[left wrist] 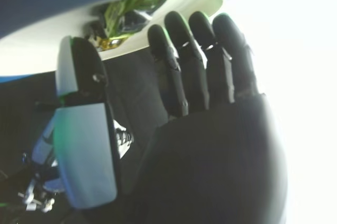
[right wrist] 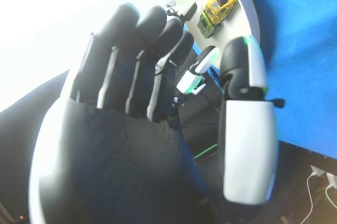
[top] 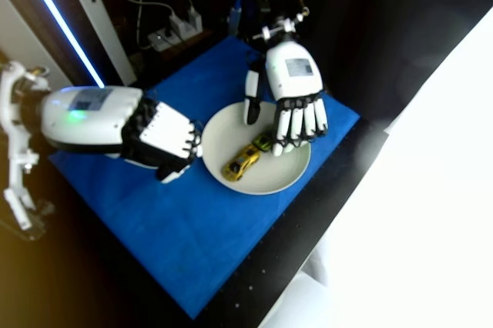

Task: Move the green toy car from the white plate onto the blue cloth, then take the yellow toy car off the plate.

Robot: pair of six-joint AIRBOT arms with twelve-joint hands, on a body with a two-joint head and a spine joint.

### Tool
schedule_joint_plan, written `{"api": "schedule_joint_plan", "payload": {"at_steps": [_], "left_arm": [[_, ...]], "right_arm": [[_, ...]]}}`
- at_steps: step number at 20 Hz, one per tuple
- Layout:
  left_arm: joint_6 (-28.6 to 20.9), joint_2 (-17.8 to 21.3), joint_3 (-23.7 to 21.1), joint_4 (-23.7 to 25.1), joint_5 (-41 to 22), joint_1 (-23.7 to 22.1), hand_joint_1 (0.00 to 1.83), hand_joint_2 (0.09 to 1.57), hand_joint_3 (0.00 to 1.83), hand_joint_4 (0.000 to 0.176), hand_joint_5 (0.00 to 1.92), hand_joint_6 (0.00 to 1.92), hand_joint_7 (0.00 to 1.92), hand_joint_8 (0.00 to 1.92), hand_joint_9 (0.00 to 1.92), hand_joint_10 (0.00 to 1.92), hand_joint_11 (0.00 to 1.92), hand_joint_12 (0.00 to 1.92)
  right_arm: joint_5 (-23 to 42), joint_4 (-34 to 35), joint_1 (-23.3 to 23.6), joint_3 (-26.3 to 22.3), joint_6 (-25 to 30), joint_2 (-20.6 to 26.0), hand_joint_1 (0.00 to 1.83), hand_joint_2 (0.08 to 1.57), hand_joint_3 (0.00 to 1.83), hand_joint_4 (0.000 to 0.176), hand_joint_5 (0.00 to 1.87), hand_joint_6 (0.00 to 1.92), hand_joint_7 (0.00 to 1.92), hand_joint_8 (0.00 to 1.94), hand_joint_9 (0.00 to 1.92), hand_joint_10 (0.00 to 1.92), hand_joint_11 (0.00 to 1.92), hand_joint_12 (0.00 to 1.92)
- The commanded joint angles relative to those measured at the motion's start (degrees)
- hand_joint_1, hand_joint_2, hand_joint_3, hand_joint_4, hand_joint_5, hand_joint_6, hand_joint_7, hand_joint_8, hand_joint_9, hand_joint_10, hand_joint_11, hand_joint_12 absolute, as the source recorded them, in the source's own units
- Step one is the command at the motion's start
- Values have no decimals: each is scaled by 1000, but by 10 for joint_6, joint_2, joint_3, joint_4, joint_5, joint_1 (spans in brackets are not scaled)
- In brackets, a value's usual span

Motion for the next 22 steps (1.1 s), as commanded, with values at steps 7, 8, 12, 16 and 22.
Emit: {"api": "schedule_joint_plan", "payload": {"at_steps": [7,8,12,16,22], "left_arm": [[-1,-9,12,-12,-52,5,891,996,4,0,686,152,557,545,241,1169,3,1739],[-1,-11,14,-14,-51,6,873,1010,8,0,675,156,547,533,237,1131,0,1536],[-1,-15,20,-18,-48,6,939,1015,1,0,675,221,540,519,217,1131,0,1687],[-1,-16,19,-20,-48,8,1041,1020,1,0,729,265,614,544,245,1231,5,1761],[-1,-17,21,-22,-49,9,1157,1242,2,0,805,1302,679,1435,339,1444,0,1921]], "right_arm": [[70,1,3,-2,-2,0,1163,1029,6,0,712,588,667,1139,616,1431,457,1885],[70,1,3,-3,-2,0,1194,1019,1,0,726,589,686,1148,635,1439,484,1879],[70,1,1,-4,-2,0,1245,996,0,0,709,577,690,1084,624,1390,436,1877],[71,1,-1,-4,-2,0,1234,1005,0,0,719,576,663,1132,576,1471,400,1920],[74,1,-1,-5,-2,0,1234,1021,4,0,710,612,686,1113,616,1445,418,1921]]}}
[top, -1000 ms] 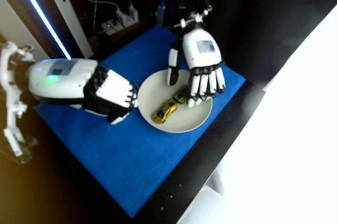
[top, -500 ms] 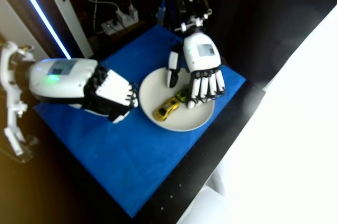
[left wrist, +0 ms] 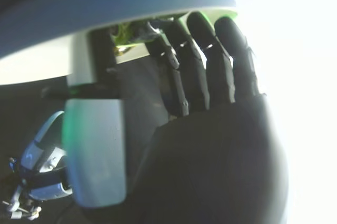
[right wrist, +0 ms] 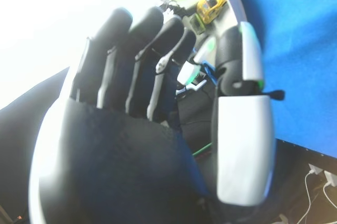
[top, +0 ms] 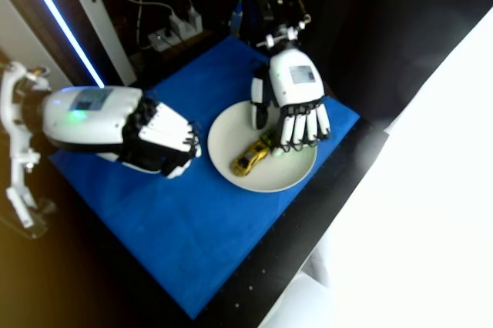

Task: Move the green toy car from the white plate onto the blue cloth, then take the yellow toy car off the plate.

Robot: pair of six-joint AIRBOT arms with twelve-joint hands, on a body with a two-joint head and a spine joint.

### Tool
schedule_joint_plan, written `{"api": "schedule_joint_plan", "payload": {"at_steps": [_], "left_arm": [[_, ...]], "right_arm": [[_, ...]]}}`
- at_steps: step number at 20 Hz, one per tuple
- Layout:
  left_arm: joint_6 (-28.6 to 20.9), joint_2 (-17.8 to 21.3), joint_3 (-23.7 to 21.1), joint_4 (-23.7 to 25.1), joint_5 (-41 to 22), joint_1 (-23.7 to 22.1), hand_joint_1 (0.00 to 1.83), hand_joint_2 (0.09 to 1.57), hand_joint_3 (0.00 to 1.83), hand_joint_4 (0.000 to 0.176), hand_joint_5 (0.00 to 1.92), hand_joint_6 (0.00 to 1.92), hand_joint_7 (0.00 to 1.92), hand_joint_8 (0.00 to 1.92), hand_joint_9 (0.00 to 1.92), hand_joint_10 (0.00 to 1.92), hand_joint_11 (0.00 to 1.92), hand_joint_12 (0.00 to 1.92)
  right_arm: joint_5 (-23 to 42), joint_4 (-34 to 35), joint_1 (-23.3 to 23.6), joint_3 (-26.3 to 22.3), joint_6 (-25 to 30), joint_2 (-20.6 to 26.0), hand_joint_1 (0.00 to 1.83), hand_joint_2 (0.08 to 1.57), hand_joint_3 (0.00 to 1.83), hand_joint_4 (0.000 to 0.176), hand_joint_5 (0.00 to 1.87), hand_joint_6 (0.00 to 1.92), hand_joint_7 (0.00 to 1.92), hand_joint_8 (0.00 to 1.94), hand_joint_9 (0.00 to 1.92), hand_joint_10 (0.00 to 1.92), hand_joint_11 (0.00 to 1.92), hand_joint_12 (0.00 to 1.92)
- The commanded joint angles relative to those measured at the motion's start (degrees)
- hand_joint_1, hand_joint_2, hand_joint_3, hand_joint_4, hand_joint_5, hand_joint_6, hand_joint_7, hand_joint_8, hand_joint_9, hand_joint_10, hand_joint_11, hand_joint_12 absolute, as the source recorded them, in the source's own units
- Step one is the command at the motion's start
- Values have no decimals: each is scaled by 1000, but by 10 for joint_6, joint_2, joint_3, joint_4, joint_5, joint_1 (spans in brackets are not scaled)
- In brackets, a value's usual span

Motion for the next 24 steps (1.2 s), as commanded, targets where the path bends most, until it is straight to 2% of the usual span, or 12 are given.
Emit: {"api": "schedule_joint_plan", "payload": {"at_steps": [1,5,7,8,10,11,12,15,17,19,22,24], "left_arm": [[0,-3,1,1,-52,0,1285,1241,0,0,831,1310,758,1341,475,1564,0,1789],[1,1,-8,0,-66,2,1314,1240,1,0,827,1274,772,1369,529,1593,1,1715],[1,10,-21,0,-81,2,1314,1237,0,0,831,1250,796,1358,530,1586,0,1660],[1,17,-30,1,-93,2,1168,1224,0,10,833,1238,738,1385,412,1339,0,1668],[1,34,-51,8,-115,2,1162,1220,0,22,820,1243,757,1374,438,1361,21,1824],[1,43,-64,12,-127,2,1286,1225,1,0,822,1228,795,1330,551,1553,171,1868],[1,54,-77,18,-141,3,1346,1196,0,0,830,1175,867,1229,656,1530,300,1846],[1,81,-109,28,-174,7,1352,1184,0,0,851,1127,879,1173,702,1529,314,1915],[1,101,-134,37,-200,14,1349,1193,3,0,824,1163,829,1247,713,1551,405,1921],[1,127,-168,49,-232,24,1198,1193,1,0,894,1057,779,1433,547,1580,241,1921],[0,177,-232,70,-291,56,1213,1223,2,0,852,956,738,1651,560,1888,360,1921],[0,210,-274,80,-331,86,1223,1215,0,0,879,916,738,1629,551,1778,463,1921]], "right_arm": [[71,0,5,-3,-2,0,1255,1017,2,0,705,621,688,1095,614,1424,418,1906],[72,0,3,-3,-2,1,1253,1026,3,0,684,703,673,1175,613,1485,439,1921],[73,1,3,-4,-2,2,1277,1024,0,0,709,624,720,1027,632,1370,404,1875],[73,1,3,-4,-2,2,1245,1038,5,0,721,637,713,1086,642,1407,467,1868],[73,2,2,-4,-2,2,1219,1050,7,0,709,680,724,1118,684,1404,543,1844],[73,2,2,-4,-2,2,1211,1056,9,0,703,693,716,1101,679,1361,534,1790],[73,3,1,-4,-2,2,1187,1055,6,0,715,658,716,1060,665,1314,476,1783],[74,5,0,-4,-2,3,1154,1068,8,0,740,615,711,1047,624,1355,423,1835],[74,5,0,-4,-2,3,1105,1088,9,0,780,527,728,1013,641,1350,462,1819],[74,7,-1,-4,-2,3,1132,1067,0,0,817,473,772,1046,709,1394,572,1834],[74,11,-2,-4,-2,5,1134,1074,2,0,794,453,741,1031,695,1345,559,1785],[74,15,-4,-4,-2,6,1158,1067,0,0,726,447,709,979,668,1317,555,1777]]}}
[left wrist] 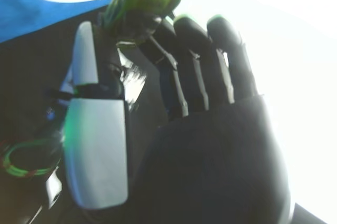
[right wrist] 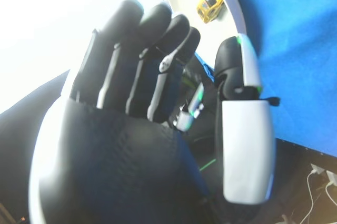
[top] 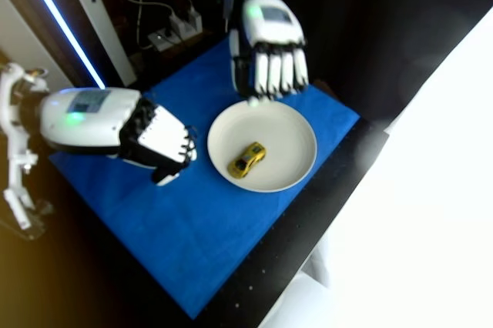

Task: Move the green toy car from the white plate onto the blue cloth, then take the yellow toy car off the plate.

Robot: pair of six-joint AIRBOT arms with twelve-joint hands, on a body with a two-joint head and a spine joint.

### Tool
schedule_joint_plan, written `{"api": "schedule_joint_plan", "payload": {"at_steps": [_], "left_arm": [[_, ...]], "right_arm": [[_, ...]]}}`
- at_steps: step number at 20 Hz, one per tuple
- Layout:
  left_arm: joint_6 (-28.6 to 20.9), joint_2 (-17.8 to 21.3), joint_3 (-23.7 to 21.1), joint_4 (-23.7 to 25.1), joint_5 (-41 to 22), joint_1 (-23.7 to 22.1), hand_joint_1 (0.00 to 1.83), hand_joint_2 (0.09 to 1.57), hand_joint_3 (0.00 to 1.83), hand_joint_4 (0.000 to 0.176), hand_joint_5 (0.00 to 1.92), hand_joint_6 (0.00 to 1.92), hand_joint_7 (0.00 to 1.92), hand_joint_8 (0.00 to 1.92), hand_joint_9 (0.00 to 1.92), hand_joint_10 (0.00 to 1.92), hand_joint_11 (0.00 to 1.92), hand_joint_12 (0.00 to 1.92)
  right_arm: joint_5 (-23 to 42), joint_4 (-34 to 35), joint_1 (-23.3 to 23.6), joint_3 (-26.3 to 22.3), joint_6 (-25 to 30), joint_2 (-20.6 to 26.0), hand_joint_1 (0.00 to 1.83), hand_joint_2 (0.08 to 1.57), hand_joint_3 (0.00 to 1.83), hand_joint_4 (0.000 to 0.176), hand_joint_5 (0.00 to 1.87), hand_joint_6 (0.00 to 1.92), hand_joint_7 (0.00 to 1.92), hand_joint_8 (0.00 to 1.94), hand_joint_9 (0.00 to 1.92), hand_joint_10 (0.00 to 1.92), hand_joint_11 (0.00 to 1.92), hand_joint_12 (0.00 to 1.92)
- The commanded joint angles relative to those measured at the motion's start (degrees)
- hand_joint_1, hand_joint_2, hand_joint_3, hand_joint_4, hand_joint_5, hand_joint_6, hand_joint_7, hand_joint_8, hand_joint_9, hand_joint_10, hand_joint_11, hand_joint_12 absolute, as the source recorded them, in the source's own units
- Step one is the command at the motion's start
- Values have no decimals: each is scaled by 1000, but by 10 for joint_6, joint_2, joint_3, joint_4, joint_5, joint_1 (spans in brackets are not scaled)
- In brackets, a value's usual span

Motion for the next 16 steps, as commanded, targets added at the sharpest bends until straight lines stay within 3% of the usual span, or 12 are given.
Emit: {"api": "schedule_joint_plan", "payload": {"at_steps": [1,2,3,4,5,6,7,8,9,10,15,16], "left_arm": [[-2,11,-11,7,-102,6,1223,1215,0,0,879,916,738,1629,551,1778,463,1921],[-3,29,-34,11,-123,26,1224,1179,0,0,914,929,831,1445,472,1542,132,1921],[-6,43,-51,12,-138,44,1235,1155,0,0,879,1052,952,1184,527,1440,96,1886],[-19,55,-67,14,-155,66,1235,1155,0,0,879,1052,952,1184,527,1440,96,1886],[-40,60,-74,16,-171,85,1195,1161,1,16,899,1066,890,1219,537,1352,379,1803],[-68,63,-77,18,-190,108,1195,1161,1,16,899,1066,890,1219,537,1352,379,1803],[-91,65,-83,18,-210,133,1184,1178,3,2,931,1043,786,1343,435,1337,210,1773],[-94,66,-88,13,-219,148,1184,1178,3,2,931,1043,786,1343,435,1337,210,1773],[-94,67,-92,8,-224,158,1201,1177,0,0,974,905,765,1424,462,1223,258,1610],[-94,66,-93,4,-225,165,1206,1176,0,0,988,883,753,1437,476,1188,282,1564],[-94,63,-94,-12,-232,175,1153,1222,1,4,849,1170,697,1437,417,1046,203,1490],[-95,64,-94,-15,-235,177,976,1179,0,146,833,1203,654,489,428,819,146,1381]], "right_arm": [[70,4,6,-2,-2,1,1158,1067,0,0,726,447,709,979,668,1317,555,1777],[70,5,5,-2,-2,1,1142,1070,0,0,719,453,692,985,649,1326,538,1792],[70,6,5,-1,-2,1,1164,1061,0,0,733,451,714,988,672,1309,547,1763],[70,7,5,-1,-2,1,1164,1061,0,0,733,451,714,988,672,1309,547,1763],[70,9,5,-1,-2,1,1127,1065,0,0,748,358,678,928,638,1233,495,1692],[69,10,5,0,-2,1,1127,1065,0,0,748,358,678,928,638,1233,495,1692],[69,11,5,0,-2,1,1164,1060,0,0,767,326,685,871,613,1175,428,1678],[69,12,5,0,-2,1,1164,1060,0,0,767,326,685,871,613,1175,428,1678],[69,13,5,1,-2,1,1187,1069,2,0,782,317,713,819,609,1176,415,1710],[69,14,5,1,-2,1,1192,1069,1,0,783,317,710,819,607,1178,418,1709],[69,16,5,1,-2,1,1129,1077,4,0,796,305,723,861,649,1223,499,1722],[69,16,5,1,-2,1,1082,1093,7,0,780,290,662,942,590,1300,445,1771]]}}
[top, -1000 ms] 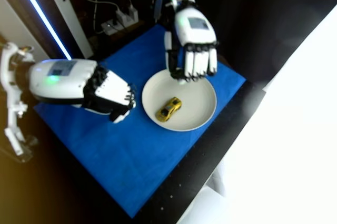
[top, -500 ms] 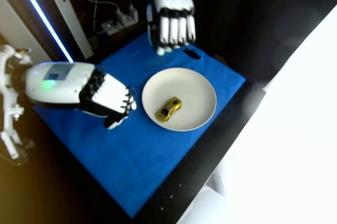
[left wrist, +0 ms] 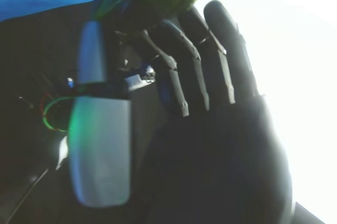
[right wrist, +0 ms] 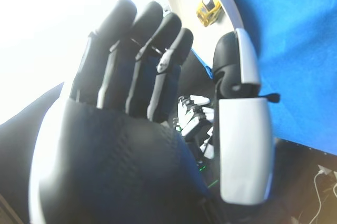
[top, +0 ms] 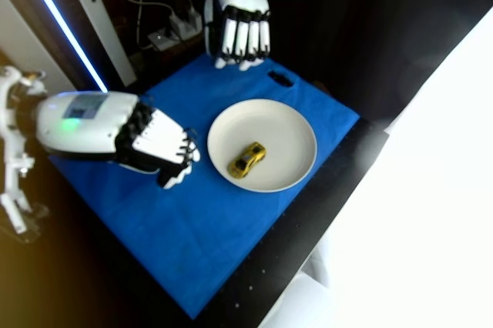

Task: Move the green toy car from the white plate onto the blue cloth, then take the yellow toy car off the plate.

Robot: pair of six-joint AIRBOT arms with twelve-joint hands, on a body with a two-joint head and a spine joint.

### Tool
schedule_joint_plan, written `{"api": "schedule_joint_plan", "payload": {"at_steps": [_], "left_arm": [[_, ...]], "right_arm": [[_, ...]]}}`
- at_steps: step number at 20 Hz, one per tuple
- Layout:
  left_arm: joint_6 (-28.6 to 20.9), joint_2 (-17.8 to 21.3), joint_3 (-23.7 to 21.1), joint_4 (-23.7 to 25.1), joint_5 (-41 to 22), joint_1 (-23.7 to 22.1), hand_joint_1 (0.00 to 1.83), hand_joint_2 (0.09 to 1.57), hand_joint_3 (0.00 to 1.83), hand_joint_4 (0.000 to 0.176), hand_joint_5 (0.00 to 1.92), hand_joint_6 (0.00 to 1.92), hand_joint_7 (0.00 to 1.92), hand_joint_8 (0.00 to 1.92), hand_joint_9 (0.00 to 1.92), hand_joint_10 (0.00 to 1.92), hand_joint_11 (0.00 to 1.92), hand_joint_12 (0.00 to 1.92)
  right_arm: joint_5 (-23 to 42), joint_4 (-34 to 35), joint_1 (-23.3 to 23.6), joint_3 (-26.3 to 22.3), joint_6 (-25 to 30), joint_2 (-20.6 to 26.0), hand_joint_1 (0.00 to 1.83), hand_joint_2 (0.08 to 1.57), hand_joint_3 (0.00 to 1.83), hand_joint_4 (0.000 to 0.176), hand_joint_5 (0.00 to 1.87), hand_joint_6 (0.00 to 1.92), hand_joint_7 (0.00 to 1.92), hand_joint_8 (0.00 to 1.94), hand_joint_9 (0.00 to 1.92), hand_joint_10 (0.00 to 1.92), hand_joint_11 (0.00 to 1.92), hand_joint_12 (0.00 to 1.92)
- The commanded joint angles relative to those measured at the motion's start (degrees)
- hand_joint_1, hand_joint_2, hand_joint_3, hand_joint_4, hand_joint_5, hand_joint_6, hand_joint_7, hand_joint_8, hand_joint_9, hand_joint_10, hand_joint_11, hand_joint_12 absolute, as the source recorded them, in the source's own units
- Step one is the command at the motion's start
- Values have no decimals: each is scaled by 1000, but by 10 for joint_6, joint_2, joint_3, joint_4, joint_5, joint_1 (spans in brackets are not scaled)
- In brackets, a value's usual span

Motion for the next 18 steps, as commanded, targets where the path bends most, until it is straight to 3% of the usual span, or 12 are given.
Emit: {"api": "schedule_joint_plan", "payload": {"at_steps": [1,2,3,5,7,8,9,12,13,15,17,18], "left_arm": [[-6,0,-1,2,-77,-1,954,1184,0,170,819,1222,670,269,431,697,101,1338],[-10,0,-1,0,-82,2,912,1097,0,78,662,629,639,148,408,573,29,1289],[-11,1,-1,-2,-87,5,882,1067,0,77,680,312,636,67,438,433,5,1246],[-12,2,-1,-9,-96,9,646,1057,0,97,619,44,545,3,441,256,0,1214],[-12,0,2,-20,-105,12,421,1055,0,137,495,2,434,0,393,138,0,1253],[-11,0,2,-25,-110,14,366,1042,0,136,476,0,429,0,404,79,0,1220],[-11,-1,3,-30,-117,16,304,1057,4,118,446,0,405,0,376,44,0,1143],[-3,-4,4,-50,-140,22,258,1068,4,127,407,0,366,0,328,10,0,1063],[5,-6,4,-58,-148,22,266,1088,3,131,374,1,326,2,329,7,0,1181],[13,-6,4,-69,-161,23,271,1088,1,142,358,3,310,3,320,7,0,1123],[19,-7,4,-77,-172,23,302,1103,2,137,368,4,302,1,292,2,0,1063],[21,-8,4,-82,-176,24,408,1115,3,133,413,14,330,7,310,8,0,980]], "right_arm": [[68,2,5,1,-2,1,1105,1091,4,0,800,267,682,914,615,1265,475,1757],[68,3,5,1,-2,1,1098,1097,5,0,808,262,686,912,623,1268,499,1741],[69,5,5,1,-2,1,1088,1101,6,0,810,263,690,908,632,1264,519,1731],[71,7,5,1,-2,1,1048,1127,9,0,757,241,652,800,552,1212,402,1754],[73,8,5,2,-2,1,1086,1140,5,0,739,206,665,694,558,1177,371,1740],[74,8,5,2,-2,1,1073,1146,5,0,740,195,661,699,561,1224,409,1765],[74,8,5,3,-2,1,1086,1143,2,0,741,181,632,691,534,1262,392,1794],[74,9,8,11,-2,-9,1133,1127,0,0,748,171,609,680,513,1237,387,1781],[74,9,14,16,-2,-16,1045,1104,0,0,713,134,598,536,473,966,300,1560],[74,10,26,23,-2,-28,1004,1055,0,0,690,125,594,546,431,1049,273,1635],[74,15,39,36,-2,-48,1012,999,0,0,642,179,503,645,339,1080,161,1670],[73,18,43,43,-2,-59,992,1004,0,0,593,162,484,478,338,983,163,1648]]}}
